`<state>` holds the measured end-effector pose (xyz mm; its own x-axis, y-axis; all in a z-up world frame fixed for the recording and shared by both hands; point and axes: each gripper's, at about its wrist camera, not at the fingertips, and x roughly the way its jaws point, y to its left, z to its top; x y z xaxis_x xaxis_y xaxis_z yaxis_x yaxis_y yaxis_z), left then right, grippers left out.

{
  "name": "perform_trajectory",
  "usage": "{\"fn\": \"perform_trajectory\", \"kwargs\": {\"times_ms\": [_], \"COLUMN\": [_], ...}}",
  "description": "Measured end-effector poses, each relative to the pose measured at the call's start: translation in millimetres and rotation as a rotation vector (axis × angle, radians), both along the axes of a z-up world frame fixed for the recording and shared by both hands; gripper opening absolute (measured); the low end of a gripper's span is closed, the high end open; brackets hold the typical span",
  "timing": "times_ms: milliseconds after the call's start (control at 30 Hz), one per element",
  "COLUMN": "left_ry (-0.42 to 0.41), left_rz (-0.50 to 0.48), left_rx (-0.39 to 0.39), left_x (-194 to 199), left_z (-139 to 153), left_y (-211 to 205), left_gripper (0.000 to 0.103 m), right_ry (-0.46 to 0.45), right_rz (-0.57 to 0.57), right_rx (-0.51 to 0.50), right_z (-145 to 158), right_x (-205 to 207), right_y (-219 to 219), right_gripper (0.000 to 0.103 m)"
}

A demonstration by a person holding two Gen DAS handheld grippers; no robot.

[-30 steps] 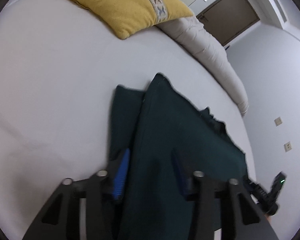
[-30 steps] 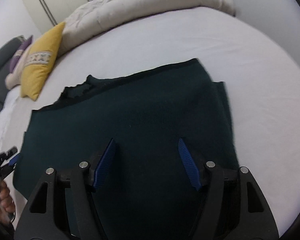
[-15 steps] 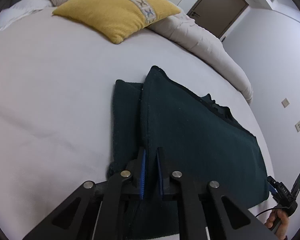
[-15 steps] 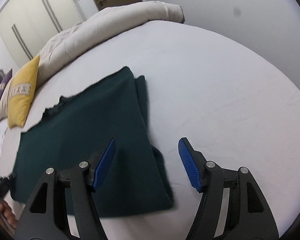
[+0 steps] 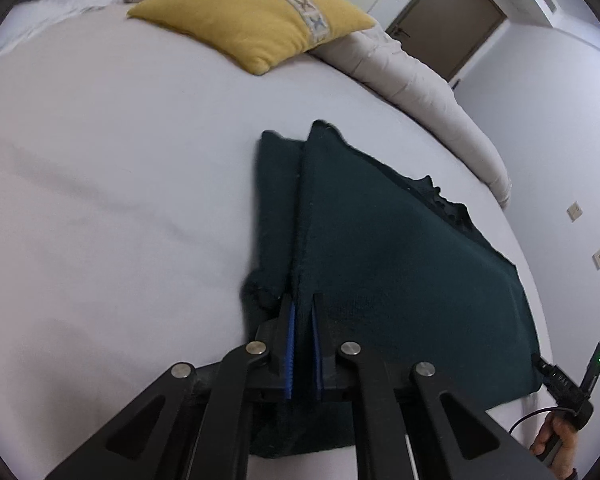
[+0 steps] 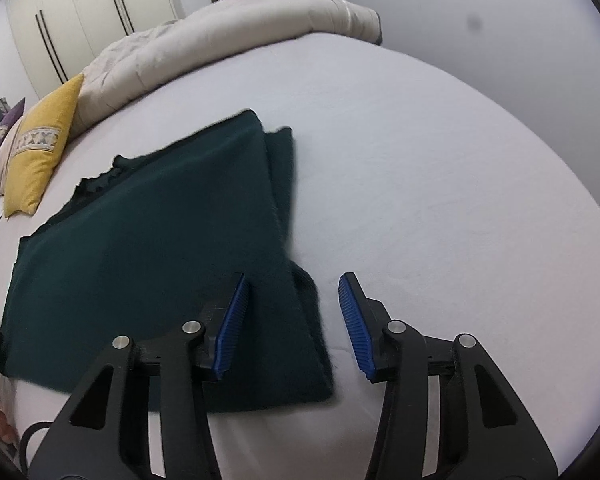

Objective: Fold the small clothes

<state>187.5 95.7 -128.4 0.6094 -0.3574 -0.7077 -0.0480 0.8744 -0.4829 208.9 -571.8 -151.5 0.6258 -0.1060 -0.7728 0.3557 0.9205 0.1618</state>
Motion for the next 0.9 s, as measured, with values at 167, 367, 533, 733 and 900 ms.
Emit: {"fn": "perform_trajectory", "kwargs": {"times_ms": [167,367,533,733,900], "left_ry": [-0.006,-0.043,-0.024,-0.013,-0.010], "left_rz": [-0.010,0.028,0.052,0.027,0.018], "left_rx": [0.023,0.052,0.088,0.124,0.157], "left_x": [0,-2,3,-2,0], "left_z": [-1,18,15,3,0], "left_y": [-3,1,5,3,2], "left_gripper": [0.010,0.034,0.052,0.051,0.046], "right_ry": [0.018,-0.029,0.021,0.043,0.028], "right_rz": [0.008,-0.024,0.020,0.009,-0.014], "right_rx": [-0.018,-0.035,-0.093,-0.008,0.018], "right_z": [-8,11,11,-5,-4], "right_x": [3,-4,3,-3,-10], "right_y": [0,6,19,3,-5], "right_gripper": [0.045,0.045,0.045,0.025,0.018]}}
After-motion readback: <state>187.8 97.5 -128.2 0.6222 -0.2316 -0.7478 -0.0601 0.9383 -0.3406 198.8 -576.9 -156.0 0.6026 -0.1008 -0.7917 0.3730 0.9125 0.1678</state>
